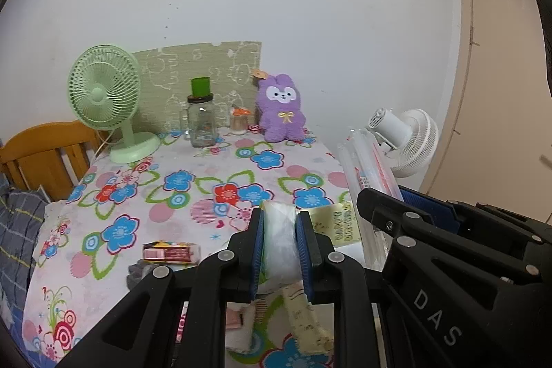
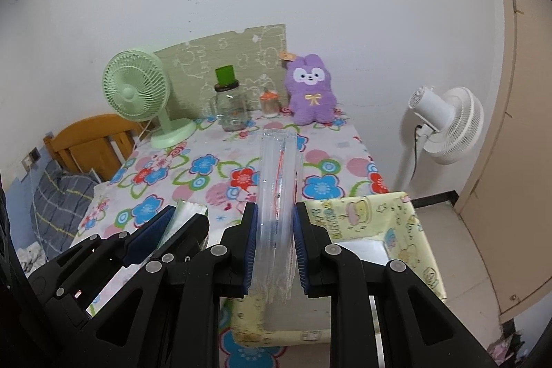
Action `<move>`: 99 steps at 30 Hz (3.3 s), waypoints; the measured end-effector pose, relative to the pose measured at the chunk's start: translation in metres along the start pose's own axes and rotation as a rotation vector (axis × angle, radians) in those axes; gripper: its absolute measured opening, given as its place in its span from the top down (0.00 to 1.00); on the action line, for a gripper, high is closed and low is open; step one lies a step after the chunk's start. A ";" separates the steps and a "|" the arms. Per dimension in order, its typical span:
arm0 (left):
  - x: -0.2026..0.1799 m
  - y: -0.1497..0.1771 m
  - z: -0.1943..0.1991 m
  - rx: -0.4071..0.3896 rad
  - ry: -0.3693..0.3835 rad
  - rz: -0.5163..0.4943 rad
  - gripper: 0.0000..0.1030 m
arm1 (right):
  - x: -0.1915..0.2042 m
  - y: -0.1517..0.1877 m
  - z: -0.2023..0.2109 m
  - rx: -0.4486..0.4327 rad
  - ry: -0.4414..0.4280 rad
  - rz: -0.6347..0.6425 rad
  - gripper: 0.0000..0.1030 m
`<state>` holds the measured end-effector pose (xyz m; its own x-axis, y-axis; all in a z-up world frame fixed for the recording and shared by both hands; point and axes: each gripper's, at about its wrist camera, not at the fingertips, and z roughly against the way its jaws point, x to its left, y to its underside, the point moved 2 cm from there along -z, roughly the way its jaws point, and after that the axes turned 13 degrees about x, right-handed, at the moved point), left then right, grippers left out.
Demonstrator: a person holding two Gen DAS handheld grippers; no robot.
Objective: Organize soft objects
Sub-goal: 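Carry the carton and tube to the paper box and release both inside, then withdraw both tools from the paper box and move back over the table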
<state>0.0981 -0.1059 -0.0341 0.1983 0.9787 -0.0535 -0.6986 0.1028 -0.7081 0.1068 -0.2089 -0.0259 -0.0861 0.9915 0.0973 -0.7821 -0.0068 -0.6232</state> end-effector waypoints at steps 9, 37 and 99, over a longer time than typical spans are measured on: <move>-0.025 -0.006 -0.008 0.001 0.027 -0.043 0.83 | -0.027 0.000 0.001 -0.006 0.025 -0.038 0.77; -0.075 -0.005 -0.053 0.079 0.061 -0.106 0.69 | -0.087 0.006 -0.026 0.057 0.090 -0.118 0.77; -0.014 0.010 0.022 0.016 -0.012 -0.063 0.00 | -0.008 0.019 0.026 -0.068 0.136 -0.055 0.04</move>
<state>0.0730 -0.1144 -0.0251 0.2339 0.9723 -0.0007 -0.6959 0.1669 -0.6985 0.0766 -0.2205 -0.0186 0.0435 0.9986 0.0295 -0.7392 0.0520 -0.6714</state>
